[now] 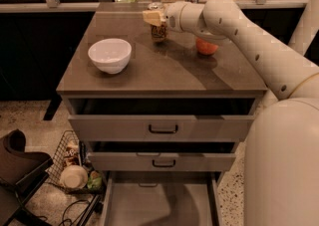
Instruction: Pick orange can from bottom drawer and place on counter
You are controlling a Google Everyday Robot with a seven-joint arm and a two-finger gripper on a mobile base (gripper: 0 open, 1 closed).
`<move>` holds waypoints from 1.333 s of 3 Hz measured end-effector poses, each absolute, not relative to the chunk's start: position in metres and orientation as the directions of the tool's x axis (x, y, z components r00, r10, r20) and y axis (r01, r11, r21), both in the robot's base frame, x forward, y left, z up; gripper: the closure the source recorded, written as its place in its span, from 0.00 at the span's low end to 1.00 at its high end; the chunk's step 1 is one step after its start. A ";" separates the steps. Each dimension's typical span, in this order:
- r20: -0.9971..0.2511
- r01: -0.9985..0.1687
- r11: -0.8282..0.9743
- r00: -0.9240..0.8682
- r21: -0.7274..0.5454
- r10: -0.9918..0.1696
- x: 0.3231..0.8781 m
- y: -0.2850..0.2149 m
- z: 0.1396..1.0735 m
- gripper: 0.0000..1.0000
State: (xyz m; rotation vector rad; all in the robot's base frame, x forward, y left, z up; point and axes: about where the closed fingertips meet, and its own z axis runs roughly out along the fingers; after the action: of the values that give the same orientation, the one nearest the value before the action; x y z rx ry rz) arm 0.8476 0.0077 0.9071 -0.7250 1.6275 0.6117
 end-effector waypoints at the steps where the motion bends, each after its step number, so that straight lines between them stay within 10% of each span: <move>1: -0.991 -0.720 0.692 -0.118 0.040 -0.065 0.848 0.002 0.897 1.00; 4: -0.991 -0.728 0.684 -0.118 0.046 -0.059 0.847 0.012 0.897 0.36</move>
Offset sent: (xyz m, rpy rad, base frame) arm 0.0005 -0.0054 -0.0089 0.0508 0.0000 -0.0305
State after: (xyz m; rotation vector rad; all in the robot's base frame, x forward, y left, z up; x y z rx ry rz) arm 0.8474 0.0116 0.8966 -0.6573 1.6082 0.6450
